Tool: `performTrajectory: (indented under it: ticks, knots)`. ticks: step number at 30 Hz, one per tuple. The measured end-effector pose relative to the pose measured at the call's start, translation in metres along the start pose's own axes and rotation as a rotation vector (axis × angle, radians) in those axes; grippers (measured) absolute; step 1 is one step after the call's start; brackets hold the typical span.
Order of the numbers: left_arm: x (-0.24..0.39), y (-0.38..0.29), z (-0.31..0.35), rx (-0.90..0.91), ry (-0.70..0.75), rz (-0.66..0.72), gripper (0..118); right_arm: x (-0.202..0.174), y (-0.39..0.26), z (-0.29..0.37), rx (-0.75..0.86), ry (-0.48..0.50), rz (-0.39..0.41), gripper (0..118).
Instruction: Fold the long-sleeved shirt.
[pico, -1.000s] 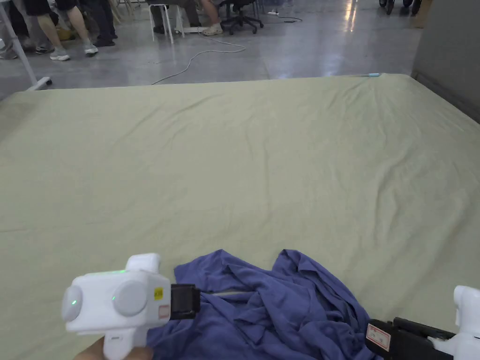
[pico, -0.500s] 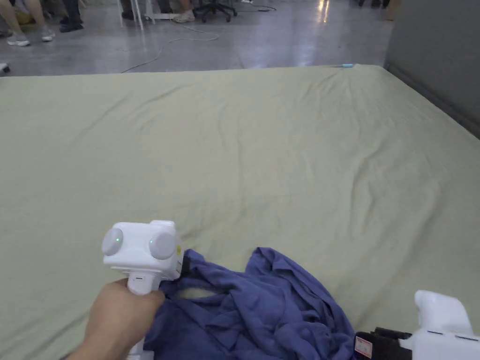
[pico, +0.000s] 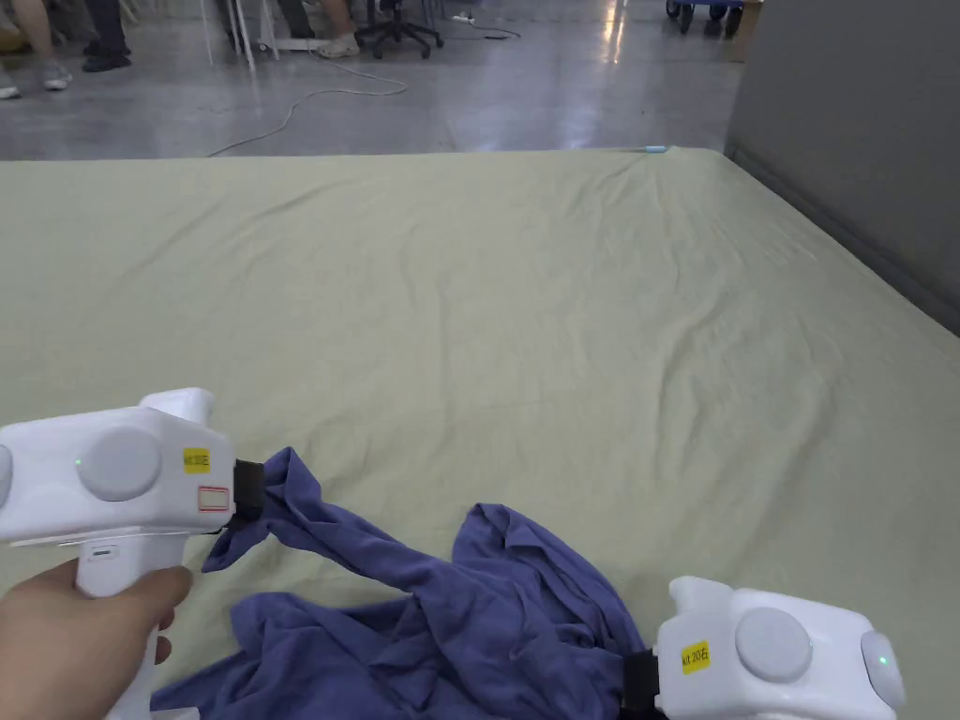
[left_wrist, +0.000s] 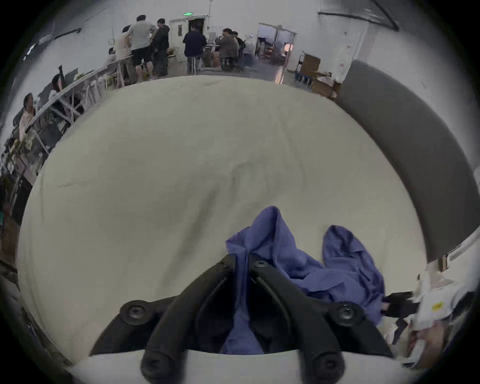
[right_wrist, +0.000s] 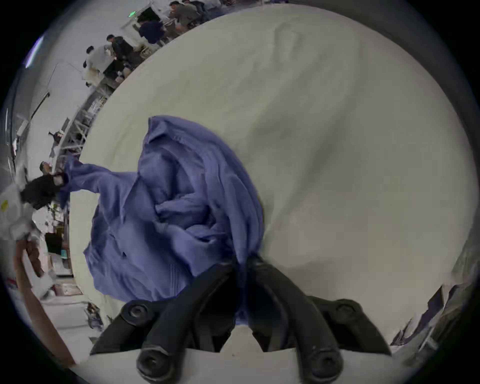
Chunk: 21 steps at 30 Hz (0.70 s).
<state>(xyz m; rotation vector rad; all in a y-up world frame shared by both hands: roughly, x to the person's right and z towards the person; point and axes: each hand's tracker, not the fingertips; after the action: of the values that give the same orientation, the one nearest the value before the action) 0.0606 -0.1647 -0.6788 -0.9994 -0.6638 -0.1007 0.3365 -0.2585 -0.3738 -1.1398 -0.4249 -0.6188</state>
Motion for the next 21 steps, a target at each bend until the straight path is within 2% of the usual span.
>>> performTrajectory:
  ticks: [3,7,10,12,14,15,17,18,21]
  knots:
    - [-0.012,0.013,0.040,0.057,-0.063,0.070,5,-0.006,0.003,0.038,0.083,0.150,-0.011,2]
    - [-0.016,0.046,0.098,0.130,-0.106,0.119,5,-0.040,0.049,0.107,0.236,0.154,0.099,2]
    - [-0.018,0.099,0.147,0.225,-0.051,0.086,5,-0.070,0.105,0.161,0.302,0.223,0.154,2]
    - [-0.023,0.134,0.177,0.284,-0.024,0.091,5,-0.092,0.136,0.194,0.362,0.211,0.204,2]
    - [-0.032,0.169,0.208,0.349,0.013,0.130,5,-0.116,0.169,0.229,0.450,0.131,0.271,2]
    - [-0.034,0.187,0.224,0.391,0.074,0.094,5,-0.127,0.187,0.247,0.486,0.105,0.292,2]
    - [-0.039,0.214,0.253,0.480,0.245,0.069,5,-0.145,0.218,0.279,0.513,0.099,0.295,2]
    - [-0.041,0.228,0.266,0.507,0.282,0.072,5,-0.153,0.235,0.294,0.517,0.099,0.287,2]
    - [-0.048,0.261,0.296,0.566,0.250,0.111,5,-0.179,0.273,0.330,0.560,0.058,0.298,2]
